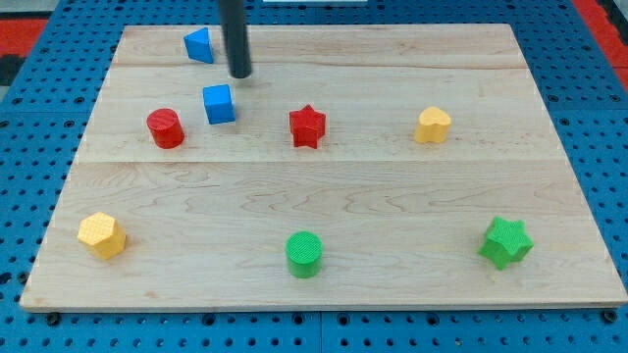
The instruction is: Move the green star in between the red star and the yellow heart
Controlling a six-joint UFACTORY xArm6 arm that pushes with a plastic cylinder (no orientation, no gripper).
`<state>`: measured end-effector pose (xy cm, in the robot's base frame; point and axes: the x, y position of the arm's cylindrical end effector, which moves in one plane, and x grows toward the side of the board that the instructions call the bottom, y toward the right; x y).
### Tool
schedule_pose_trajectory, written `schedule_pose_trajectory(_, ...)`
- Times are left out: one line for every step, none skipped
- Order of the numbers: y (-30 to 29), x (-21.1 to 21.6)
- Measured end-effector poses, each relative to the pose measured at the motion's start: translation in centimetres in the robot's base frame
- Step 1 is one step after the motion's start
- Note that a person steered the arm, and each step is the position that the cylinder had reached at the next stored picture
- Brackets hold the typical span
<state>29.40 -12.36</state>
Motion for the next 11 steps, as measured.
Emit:
schedule_pose_trajectory(-4.3,4.4)
schedule_pose_trajectory(-1.6,6.3)
schedule_pose_trajectory(-1.6,1.0)
schedule_pose_trajectory(1.1,2.0)
schedule_pose_trajectory(2.2,6.1)
schedule_pose_trajectory(2.2,7.3)
schedule_pose_trajectory(4.0,6.6)
schedule_pose_trajectory(9.8,2.6)
schedule_pose_trajectory(20.9,4.5)
schedule_pose_trajectory(33.0,6.1)
schedule_pose_trajectory(43.3,11.5)
